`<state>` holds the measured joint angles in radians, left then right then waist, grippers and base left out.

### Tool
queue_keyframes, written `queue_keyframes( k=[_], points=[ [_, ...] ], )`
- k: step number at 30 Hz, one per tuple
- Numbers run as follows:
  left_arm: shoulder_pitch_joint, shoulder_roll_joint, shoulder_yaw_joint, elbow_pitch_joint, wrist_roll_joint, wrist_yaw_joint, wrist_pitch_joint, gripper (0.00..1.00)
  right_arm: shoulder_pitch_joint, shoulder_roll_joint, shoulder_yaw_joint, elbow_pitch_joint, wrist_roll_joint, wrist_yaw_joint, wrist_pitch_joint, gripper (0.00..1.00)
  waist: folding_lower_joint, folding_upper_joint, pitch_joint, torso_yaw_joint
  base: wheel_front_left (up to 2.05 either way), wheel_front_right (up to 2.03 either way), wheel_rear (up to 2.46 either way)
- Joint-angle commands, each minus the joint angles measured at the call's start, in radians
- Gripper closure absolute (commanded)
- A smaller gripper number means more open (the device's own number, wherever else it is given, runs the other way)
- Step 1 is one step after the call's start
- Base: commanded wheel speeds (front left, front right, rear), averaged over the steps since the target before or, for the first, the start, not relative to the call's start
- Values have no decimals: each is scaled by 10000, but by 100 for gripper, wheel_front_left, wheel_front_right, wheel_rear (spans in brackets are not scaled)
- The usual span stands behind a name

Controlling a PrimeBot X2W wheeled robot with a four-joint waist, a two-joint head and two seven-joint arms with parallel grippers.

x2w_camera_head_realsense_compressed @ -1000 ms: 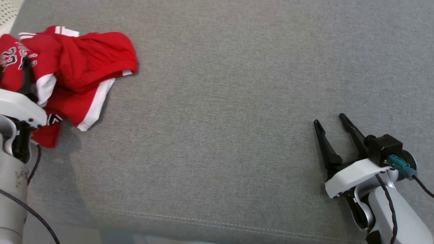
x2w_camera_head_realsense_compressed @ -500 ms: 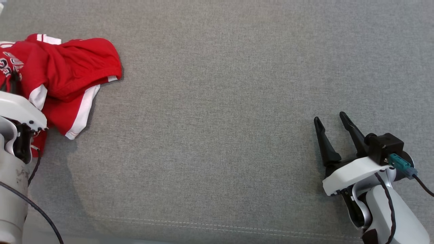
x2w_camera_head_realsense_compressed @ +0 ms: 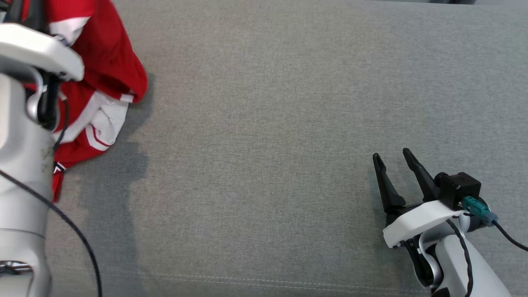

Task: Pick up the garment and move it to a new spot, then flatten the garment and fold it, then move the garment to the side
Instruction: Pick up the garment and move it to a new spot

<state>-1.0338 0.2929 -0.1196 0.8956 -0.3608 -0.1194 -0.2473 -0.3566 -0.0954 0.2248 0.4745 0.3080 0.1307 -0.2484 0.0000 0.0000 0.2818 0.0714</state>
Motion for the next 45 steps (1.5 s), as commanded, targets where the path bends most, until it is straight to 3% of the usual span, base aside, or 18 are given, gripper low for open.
queue_keyframes(
  k=[1,12,18,23,24,25,30,37,45],
  points=[
    [-468,296,9,-609,-33,-48,-68,100,84,99,209,-159,79,0,-134,0,0,0,-129,-146,0,0,0],
    [102,-1013,-1171,-3727,-977,-108,254,100,263,325,253,-104,275,0,-134,0,0,0,-516,-1303,0,0,0],
    [1293,-1526,-1421,-3453,-1284,-92,274,100,192,374,258,-153,327,0,-134,0,0,0,-381,-1882,0,0,0],
    [2476,-1787,-1774,-1856,-1115,-38,37,100,64,393,349,-191,350,0,-134,0,0,0,-123,-2275,0,0,0],
    [2644,-1822,-1784,-1472,-1100,-32,-13,58,43,390,368,-196,355,0,-134,0,0,0,-102,-2316,0,0,0],
    [2780,-1844,-1791,-1123,-1061,-29,-57,0,23,382,384,-201,360,0,-134,0,0,0,-85,-2348,0,0,0],
    [3285,-1851,-1568,-449,-628,100,-137,0,-25,333,406,-217,290,0,-134,0,0,0,-172,-2270,0,0,0],
    [4552,-1901,-513,-1911,342,454,-143,0,-78,253,751,-291,411,0,-134,0,0,0,-567,-1796,0,0,0],
    [6211,-2303,-115,-3249,1176,140,-144,0,6,144,1207,-207,617,0,-134,0,0,0,-1075,-973,0,0,0]
  ],
)
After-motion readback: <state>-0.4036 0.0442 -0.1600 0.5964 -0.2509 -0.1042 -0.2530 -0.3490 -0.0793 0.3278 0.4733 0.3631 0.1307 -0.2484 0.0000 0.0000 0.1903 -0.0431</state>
